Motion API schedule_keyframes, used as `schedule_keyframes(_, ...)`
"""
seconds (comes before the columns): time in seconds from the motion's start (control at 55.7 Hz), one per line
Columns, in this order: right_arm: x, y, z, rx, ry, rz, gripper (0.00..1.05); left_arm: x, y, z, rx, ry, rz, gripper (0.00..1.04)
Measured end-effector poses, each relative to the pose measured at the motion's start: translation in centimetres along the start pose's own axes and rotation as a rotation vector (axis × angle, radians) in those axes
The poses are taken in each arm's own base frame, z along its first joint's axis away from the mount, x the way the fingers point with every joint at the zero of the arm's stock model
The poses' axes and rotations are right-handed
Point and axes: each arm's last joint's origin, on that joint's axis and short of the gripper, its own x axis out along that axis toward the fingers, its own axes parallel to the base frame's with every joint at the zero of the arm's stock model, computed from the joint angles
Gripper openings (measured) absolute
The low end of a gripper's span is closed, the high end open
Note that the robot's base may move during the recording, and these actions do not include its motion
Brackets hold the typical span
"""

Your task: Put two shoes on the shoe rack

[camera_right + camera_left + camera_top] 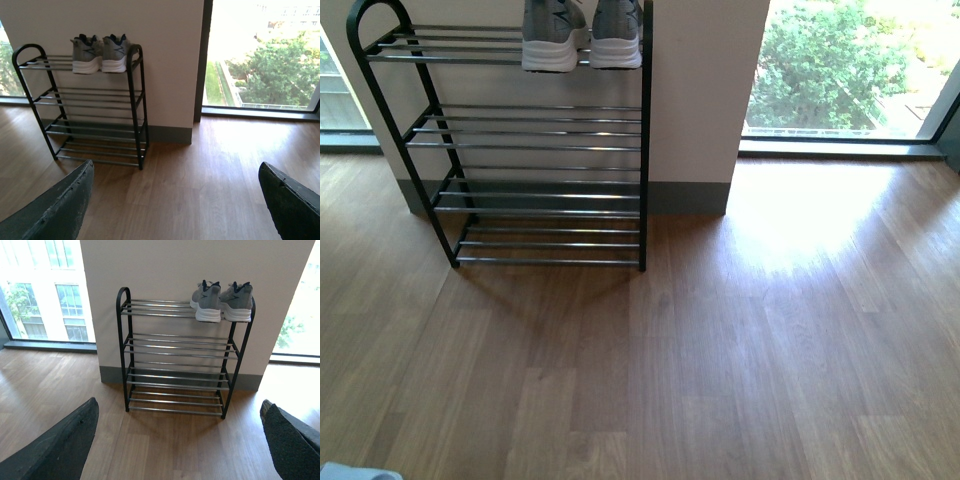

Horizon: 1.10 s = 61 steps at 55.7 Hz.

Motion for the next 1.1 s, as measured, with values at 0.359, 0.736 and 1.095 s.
schedule_keyframes(0.359, 0.0, 0.0, 0.0, 0.0, 0.0, 0.0, 0.96, 0.0, 0.0, 0.0, 0.0, 0.0, 0.0, 0.95)
schedule_keyframes(0.736, 0.0, 0.0, 0.0, 0.0, 0.0, 0.0, 0.96, 0.0, 0.0, 0.0, 0.001, 0.0, 0.0, 0.95)
schedule_keyframes(1.095, 0.0, 0.0, 0.0, 0.0, 0.0, 0.0, 0.96, 0.0, 0.0, 0.0, 0.001, 0.0, 0.0, 0.95)
